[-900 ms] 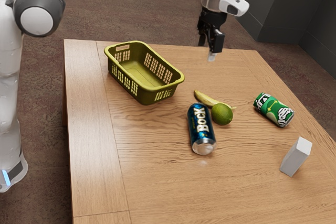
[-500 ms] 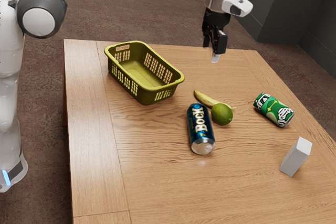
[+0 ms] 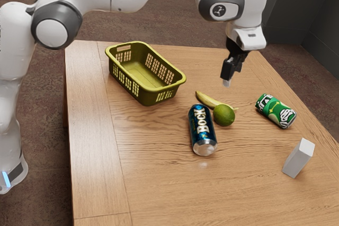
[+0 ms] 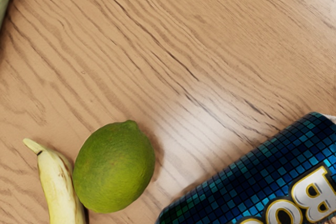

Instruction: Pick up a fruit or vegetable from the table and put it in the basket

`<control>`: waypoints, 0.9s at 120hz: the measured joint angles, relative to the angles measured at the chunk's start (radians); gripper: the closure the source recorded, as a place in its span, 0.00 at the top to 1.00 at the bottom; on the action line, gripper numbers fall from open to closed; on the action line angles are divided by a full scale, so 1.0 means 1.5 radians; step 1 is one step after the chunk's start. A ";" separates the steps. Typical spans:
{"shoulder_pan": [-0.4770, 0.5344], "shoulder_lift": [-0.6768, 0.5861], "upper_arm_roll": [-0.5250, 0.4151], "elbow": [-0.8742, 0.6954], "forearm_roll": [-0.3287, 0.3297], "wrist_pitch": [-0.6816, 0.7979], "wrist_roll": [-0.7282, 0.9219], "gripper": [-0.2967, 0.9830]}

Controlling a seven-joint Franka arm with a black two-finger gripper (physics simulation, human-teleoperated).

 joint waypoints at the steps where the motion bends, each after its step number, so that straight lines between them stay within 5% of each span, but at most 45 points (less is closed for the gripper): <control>1: 0.002 0.001 0.000 0.000 -0.003 0.000 0.005 0.77; 108: 0.088 0.085 0.005 -0.013 -0.045 -0.018 0.295 0.77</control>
